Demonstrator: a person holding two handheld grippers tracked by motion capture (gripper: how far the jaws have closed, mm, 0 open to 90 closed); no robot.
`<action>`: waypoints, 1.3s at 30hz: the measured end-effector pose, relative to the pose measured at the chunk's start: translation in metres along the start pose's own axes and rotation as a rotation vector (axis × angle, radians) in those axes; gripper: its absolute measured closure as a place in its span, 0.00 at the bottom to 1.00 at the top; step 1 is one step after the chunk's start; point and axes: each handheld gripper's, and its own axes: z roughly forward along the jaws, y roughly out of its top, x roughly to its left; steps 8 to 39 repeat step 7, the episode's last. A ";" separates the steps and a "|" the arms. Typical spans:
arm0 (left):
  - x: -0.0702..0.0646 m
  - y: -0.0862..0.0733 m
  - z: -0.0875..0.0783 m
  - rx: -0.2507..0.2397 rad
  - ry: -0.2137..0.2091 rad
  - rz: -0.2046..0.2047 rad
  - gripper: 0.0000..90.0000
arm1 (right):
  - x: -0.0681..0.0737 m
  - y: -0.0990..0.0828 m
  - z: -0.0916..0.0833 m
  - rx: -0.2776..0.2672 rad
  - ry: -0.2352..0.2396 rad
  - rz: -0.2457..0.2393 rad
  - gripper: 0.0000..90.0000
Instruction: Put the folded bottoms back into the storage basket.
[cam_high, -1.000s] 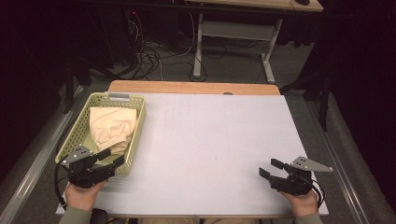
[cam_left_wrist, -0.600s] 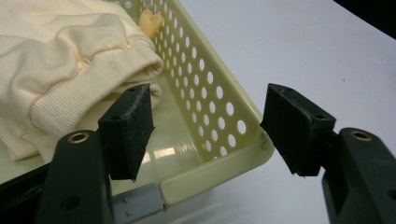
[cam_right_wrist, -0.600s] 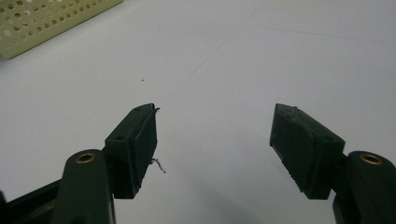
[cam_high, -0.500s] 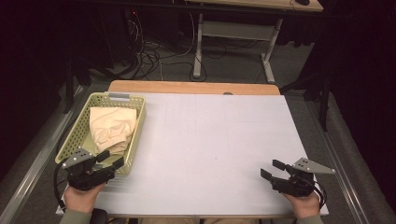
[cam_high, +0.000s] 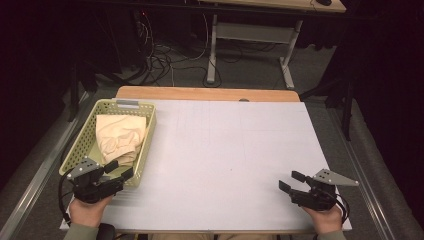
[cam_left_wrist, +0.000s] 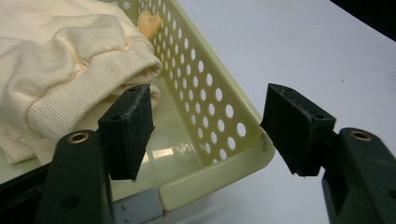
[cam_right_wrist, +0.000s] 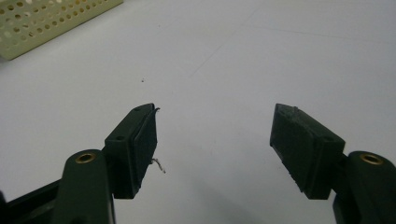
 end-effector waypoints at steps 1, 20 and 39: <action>0.000 0.000 0.001 0.003 -0.003 -0.001 0.36 | 0.000 0.000 0.000 -0.001 -0.001 0.001 0.36; 0.002 0.000 0.001 -0.001 -0.008 -0.007 0.36 | 0.000 0.000 0.000 -0.003 -0.002 0.003 0.36; 0.002 0.000 0.001 -0.001 -0.008 -0.007 0.36 | 0.000 0.000 0.000 -0.003 -0.002 0.003 0.36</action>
